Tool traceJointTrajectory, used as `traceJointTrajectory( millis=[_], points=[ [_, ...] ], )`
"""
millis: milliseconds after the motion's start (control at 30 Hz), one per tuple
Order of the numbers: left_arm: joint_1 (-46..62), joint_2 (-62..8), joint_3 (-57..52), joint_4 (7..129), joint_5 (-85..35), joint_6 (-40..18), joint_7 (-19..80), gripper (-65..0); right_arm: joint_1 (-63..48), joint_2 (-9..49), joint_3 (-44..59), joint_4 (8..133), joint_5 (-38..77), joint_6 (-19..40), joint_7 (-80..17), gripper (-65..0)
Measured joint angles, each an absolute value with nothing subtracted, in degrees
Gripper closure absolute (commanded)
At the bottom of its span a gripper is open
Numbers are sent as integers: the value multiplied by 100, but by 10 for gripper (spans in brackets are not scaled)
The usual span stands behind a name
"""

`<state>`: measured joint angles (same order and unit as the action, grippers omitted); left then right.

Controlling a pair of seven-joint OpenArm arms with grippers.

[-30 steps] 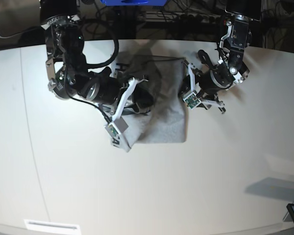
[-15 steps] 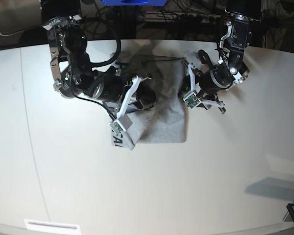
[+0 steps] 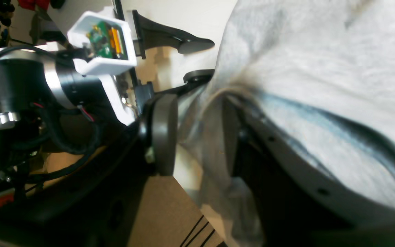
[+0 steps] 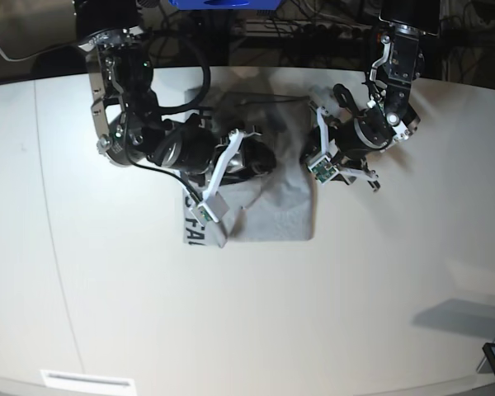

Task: Fold the T-shirt properly
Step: 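Lift and flip the shirt over with both grippers, printed side up, then tuck and smooth the shirt's loose fabric with the right gripper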

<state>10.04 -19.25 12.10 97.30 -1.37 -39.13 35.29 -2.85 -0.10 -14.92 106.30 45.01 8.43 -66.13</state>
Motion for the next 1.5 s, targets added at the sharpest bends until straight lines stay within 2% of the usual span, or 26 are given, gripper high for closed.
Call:
traceJointTrajectory(
  millis=[200,333,433,633,933,1333,1500],
  points=[
    [1002,-2080,1199,9730,-134,-3909,3531,-232,58,12,-1957,10630,4956,849,-6834,-245],
    [1098,-2115,775,9714,-141,-3935,3564,-232,239,16,-1999,10678,4998,843,-7002,-244],
    [1212,-2165,362,9708,-128,-3946,3621,-232,235,215,-1581,10984,5094,849,-7002,-242],
    [1520,-2484,-185,9677,-3,-3929,3658,-232,-202,1072,-405,11146,4858,825,-6779,-250],
    [1798,-2609,-779,9590,43,-3927,3691,-232,-642,987,-263,11163,4956,843,-6788,-251],
    [1890,-2637,-810,9590,62,-3887,3662,-232,-587,993,-274,10962,4995,845,-6700,-251],
    [1890,-2635,-812,9590,73,-3887,3662,-232,-578,1138,-495,10895,4453,845,-6517,-252]
  ],
)
